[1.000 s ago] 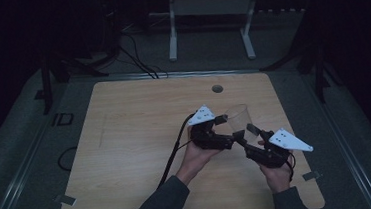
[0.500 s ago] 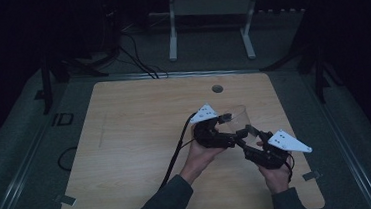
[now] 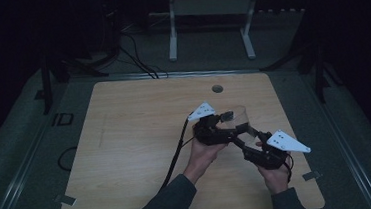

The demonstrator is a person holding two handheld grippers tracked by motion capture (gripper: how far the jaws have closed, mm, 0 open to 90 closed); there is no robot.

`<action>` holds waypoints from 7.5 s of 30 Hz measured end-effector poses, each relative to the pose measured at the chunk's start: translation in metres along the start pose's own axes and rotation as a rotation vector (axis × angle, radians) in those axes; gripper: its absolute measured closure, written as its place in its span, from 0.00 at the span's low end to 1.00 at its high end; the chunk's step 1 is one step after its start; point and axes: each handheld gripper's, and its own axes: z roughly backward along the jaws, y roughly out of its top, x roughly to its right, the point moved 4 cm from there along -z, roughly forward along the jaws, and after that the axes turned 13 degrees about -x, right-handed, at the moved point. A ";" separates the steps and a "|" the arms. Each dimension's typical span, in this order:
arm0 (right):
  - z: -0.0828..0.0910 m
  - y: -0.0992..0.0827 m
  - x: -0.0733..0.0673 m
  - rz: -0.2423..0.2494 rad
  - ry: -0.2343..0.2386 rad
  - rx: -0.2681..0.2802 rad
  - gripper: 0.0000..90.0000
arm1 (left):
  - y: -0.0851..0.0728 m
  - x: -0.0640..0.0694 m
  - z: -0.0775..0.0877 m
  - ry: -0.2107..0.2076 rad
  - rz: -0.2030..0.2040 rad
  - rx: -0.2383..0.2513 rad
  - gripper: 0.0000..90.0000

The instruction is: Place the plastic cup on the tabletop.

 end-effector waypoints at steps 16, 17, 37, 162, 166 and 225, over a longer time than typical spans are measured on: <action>0.001 0.004 0.004 0.018 0.046 -0.071 0.39 | 0.000 0.001 0.006 0.023 -0.025 0.017 0.33; 0.001 0.003 0.005 0.018 0.047 -0.079 0.39 | 0.000 0.001 0.006 0.025 -0.028 0.013 0.33; -0.006 0.013 0.010 0.112 0.120 -0.295 0.38 | -0.004 0.003 -0.001 0.180 -0.139 -0.109 0.34; 0.015 -0.033 0.038 -0.075 0.034 -0.212 0.31 | -0.026 0.017 -0.008 0.345 -0.306 -0.025 0.31; 0.015 -0.032 0.037 -0.075 0.036 -0.212 0.31 | -0.027 0.017 -0.009 0.344 -0.305 -0.023 0.31; 0.034 -0.036 0.054 -0.116 -0.007 -0.175 0.31 | -0.049 0.009 -0.022 0.347 -0.304 -0.038 0.31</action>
